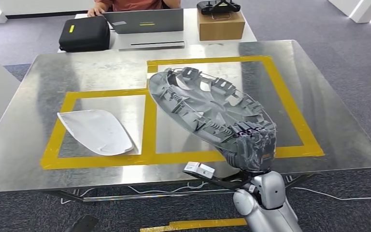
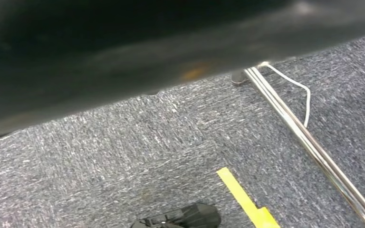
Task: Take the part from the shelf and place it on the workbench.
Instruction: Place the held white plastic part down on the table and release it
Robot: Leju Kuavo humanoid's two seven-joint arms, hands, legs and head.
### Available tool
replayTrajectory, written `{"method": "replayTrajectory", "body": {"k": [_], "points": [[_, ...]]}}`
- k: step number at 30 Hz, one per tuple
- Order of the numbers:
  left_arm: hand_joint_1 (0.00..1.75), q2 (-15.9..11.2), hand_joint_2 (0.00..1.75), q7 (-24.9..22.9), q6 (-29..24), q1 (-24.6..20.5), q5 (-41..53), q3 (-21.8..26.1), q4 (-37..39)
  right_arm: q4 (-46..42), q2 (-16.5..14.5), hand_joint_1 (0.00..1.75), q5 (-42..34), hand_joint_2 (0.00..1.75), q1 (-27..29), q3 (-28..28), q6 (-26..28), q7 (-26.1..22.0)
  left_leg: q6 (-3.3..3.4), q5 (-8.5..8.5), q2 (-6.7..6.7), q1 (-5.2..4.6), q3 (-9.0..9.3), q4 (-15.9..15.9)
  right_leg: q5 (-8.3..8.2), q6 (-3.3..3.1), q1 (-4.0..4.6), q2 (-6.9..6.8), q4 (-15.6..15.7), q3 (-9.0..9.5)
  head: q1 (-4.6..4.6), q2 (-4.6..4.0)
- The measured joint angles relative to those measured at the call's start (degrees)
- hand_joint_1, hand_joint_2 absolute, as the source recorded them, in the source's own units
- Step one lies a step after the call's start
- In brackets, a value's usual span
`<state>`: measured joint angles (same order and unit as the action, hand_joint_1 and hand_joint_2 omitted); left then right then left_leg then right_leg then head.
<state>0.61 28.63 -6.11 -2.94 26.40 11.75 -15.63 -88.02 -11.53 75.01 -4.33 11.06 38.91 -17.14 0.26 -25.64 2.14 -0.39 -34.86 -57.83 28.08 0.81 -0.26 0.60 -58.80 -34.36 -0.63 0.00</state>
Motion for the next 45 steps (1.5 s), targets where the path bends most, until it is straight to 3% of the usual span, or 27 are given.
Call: {"method": "replayTrajectory", "body": {"k": [3,8,14,24,45], "points": [[0.0,0.0,0.0,-0.01,-0.01,0.0,0.0,0.08,0.0,0.24,0.26,1.75,0.47,1.75,-0.11,0.39,0.0,1.8,-0.09,-0.03,-0.01,0.0,-0.02,0.0,0.0,0.0,-0.01,-0.02,0.0,0.04,0.01,0.0],[0.0,0.01,0.0,-0.24,0.01,0.11,0.0,0.65,0.0,1.71,2.37,1.75,0.73,1.75,-0.73,4.11,0.0,11.0,-0.12,-0.05,-0.01,-0.07,-0.02,-0.02,-0.01,0.02,-0.12,-0.04,0.1,0.13,0.03,0.0],[0.0,-0.01,0.0,-0.43,-0.01,0.47,0.46,1.75,0.0,3.77,4.73,1.75,0.09,1.75,-1.93,7.47,-1.07,16.01,-0.09,-0.07,-0.01,-0.25,-0.02,-0.03,-0.04,0.07,-0.31,-0.05,0.17,0.16,0.03,0.0],[0.0,-0.57,0.0,-1.83,1.33,0.49,1.58,4.18,-0.37,9.79,8.9,1.75,-1.79,1.75,-8.95,15.2,-23.77,29.01,-0.06,-0.05,-0.01,-0.27,0.07,-0.04,-0.13,0.14,-0.32,-0.03,0.21,0.24,0.02,0.0],[0.0,-0.68,0.0,-2.26,4.28,0.44,2.52,9.94,-0.87,16.86,11.29,1.75,1.23,1.75,-16.54,23.12,-30.87,35.48,-0.06,-0.05,-0.02,-0.27,0.25,-0.05,-0.14,0.14,-0.32,-0.03,0.22,0.41,0.02,0.0]]}}
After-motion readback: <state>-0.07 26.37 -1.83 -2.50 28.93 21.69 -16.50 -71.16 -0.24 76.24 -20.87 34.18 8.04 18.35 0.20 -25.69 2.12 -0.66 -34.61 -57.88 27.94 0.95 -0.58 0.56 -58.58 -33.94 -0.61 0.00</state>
